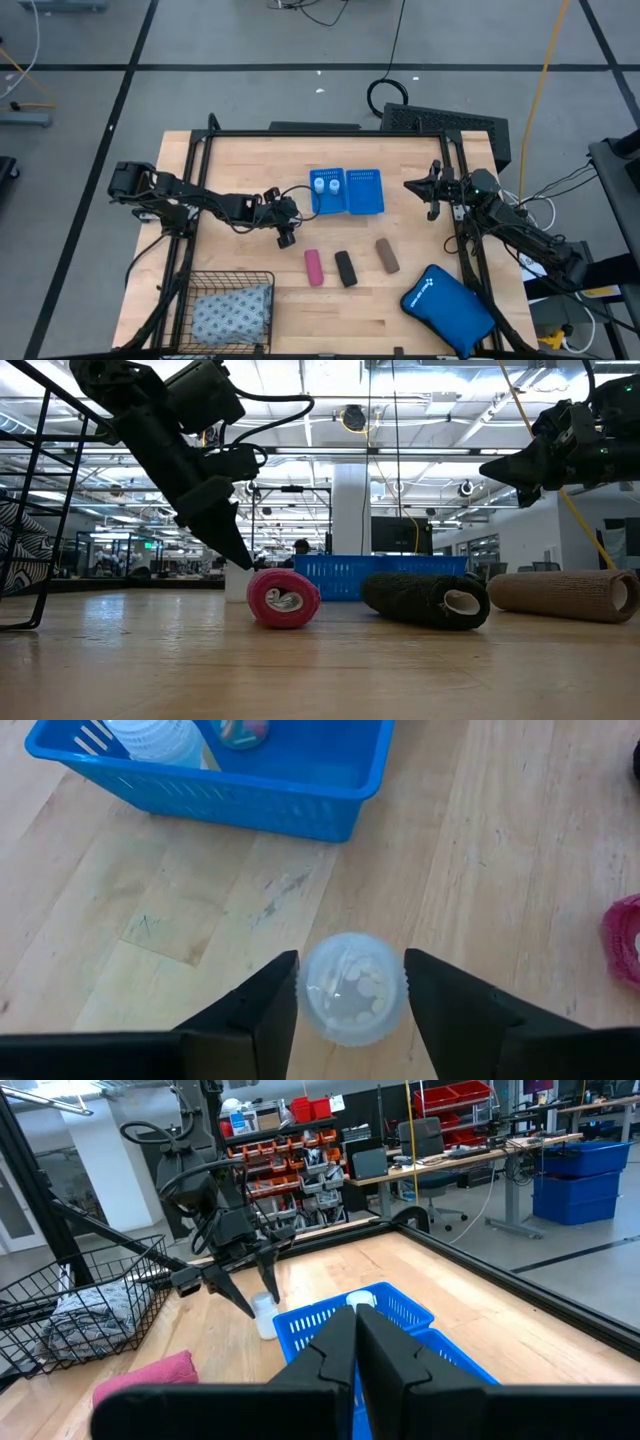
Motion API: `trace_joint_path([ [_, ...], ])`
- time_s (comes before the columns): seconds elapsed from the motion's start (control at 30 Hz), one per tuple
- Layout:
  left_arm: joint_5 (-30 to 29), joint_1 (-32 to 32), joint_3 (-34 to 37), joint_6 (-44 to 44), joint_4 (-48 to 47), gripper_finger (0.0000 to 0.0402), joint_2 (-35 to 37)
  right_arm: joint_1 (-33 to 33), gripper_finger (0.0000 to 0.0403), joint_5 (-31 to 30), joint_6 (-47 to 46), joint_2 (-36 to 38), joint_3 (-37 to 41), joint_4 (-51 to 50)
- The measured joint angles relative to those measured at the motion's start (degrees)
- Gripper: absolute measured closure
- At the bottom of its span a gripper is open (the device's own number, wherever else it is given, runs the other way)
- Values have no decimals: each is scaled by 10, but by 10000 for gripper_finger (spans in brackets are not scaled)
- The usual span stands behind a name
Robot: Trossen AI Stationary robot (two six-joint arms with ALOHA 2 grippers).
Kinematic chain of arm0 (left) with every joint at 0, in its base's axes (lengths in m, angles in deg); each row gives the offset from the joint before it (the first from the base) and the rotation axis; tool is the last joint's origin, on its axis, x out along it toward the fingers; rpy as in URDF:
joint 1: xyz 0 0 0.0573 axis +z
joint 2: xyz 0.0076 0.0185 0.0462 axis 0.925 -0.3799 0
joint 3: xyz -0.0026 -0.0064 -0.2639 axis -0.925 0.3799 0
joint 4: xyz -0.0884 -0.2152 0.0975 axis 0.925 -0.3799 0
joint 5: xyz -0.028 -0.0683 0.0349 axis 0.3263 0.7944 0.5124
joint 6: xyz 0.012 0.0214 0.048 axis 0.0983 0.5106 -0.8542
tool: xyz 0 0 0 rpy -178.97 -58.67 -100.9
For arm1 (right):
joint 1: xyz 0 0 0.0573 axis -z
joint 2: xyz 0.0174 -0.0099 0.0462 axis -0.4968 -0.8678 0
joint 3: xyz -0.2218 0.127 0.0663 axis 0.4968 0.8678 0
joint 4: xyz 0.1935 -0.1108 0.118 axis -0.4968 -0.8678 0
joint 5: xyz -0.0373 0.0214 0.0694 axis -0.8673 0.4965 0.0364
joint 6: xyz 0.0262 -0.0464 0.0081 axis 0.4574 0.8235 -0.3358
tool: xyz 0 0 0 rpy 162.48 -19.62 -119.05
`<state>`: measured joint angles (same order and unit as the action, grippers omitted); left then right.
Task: Pick & place medical supplies in basket/bin
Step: Put the transparent pill bottle into the left blue bin
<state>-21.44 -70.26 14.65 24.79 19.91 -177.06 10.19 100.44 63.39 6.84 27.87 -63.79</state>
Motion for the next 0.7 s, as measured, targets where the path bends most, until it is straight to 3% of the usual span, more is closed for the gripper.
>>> trace_joint_path([
  [0.3,0,0,0,0,0,238,0,0,399,0,0,0,0,0],
  [0.7,0,0,0,1,0,205,0,0,399,0,0,0,0,0],
])
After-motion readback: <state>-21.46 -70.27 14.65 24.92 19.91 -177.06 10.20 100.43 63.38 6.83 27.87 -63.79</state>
